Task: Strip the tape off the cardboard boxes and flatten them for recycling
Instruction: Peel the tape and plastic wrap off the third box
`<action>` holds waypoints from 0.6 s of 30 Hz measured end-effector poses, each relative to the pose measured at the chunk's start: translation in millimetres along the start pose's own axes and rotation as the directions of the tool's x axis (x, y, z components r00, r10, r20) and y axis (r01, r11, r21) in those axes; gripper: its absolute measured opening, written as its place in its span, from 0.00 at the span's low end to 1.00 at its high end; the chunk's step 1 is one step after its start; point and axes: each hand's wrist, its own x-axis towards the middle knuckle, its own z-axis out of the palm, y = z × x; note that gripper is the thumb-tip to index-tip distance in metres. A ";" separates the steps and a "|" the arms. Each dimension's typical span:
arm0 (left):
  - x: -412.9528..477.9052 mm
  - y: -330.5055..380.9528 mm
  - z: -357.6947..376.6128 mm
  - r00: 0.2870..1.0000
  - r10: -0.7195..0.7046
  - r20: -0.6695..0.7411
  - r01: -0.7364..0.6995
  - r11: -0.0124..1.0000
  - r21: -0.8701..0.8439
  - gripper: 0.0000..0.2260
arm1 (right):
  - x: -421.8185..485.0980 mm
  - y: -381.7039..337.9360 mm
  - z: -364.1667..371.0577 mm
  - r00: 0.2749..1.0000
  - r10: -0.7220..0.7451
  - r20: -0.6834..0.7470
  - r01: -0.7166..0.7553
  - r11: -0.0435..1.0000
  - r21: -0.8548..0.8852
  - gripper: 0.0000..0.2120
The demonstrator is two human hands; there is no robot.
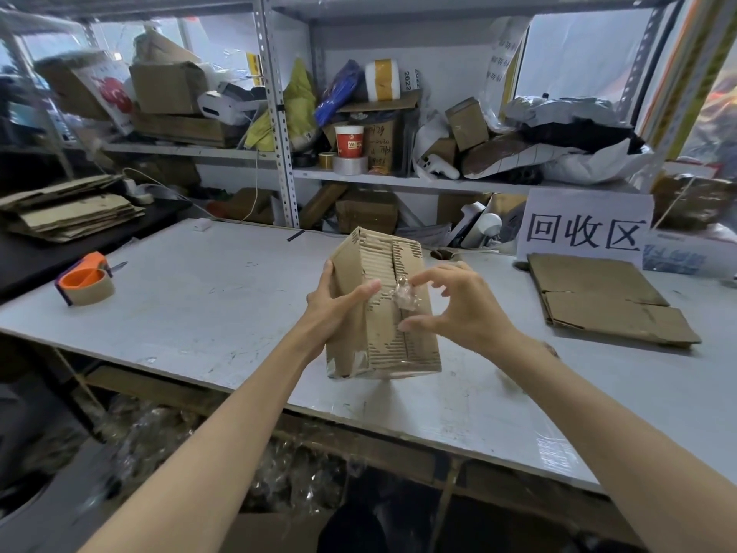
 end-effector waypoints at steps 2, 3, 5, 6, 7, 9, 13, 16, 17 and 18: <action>-0.9 -2.2 0.0 0.999 0.007 0.036 -0.008 1.000 0.024 0.59 | -0.6 1.1 2.9 0.997 -0.025 -0.078 0.023 0.999 -0.023 0.14; -1.1 -3.0 -0.2 0.999 0.017 0.043 -0.018 0.999 0.027 0.58 | 0.0 0.3 3.6 0.994 -0.041 -0.105 0.039 0.999 -0.018 0.09; -0.9 -4.7 -0.6 0.999 0.040 0.013 -0.040 0.999 0.017 0.57 | 2.7 -1.0 2.9 0.996 -0.050 -0.068 0.051 0.999 0.012 0.03; -0.9 -5.5 -0.8 0.999 0.044 -0.016 -0.044 0.999 -0.002 0.57 | 3.8 -1.2 1.2 0.999 -0.031 -0.023 0.032 0.998 0.052 0.03; -1.0 -6.2 -0.9 0.998 0.038 -0.047 -0.039 0.999 -0.029 0.58 | 4.9 -1.7 -1.6 0.999 0.008 0.036 -0.012 0.992 0.123 0.05; -0.4 -7.0 -0.3 0.997 0.027 -0.079 -0.033 0.997 -0.068 0.58 | 5.6 -3.3 -8.5 0.974 0.081 0.212 -0.143 0.944 0.296 0.06; 1.4 -3.7 6.9 0.995 0.090 -0.039 -0.090 0.996 -0.006 0.56 | 7.9 -2.8 -17.3 0.809 0.137 0.572 -0.369 0.875 0.312 0.06; 3.5 -1.0 8.4 0.996 0.087 -0.007 -0.087 0.995 0.038 0.56 | 7.9 -4.9 -14.1 0.891 0.259 0.374 -0.366 0.896 0.253 0.11; 4.2 -1.1 7.7 0.997 0.077 -0.005 -0.076 0.996 0.041 0.56 | 6.9 -4.5 -12.3 0.942 0.263 0.208 -0.309 0.922 0.233 0.16; 5.0 -1.5 6.9 0.998 0.066 -0.008 -0.065 0.997 0.035 0.57 | 5.3 -4.9 -10.2 0.973 0.218 0.073 -0.229 0.953 0.199 0.17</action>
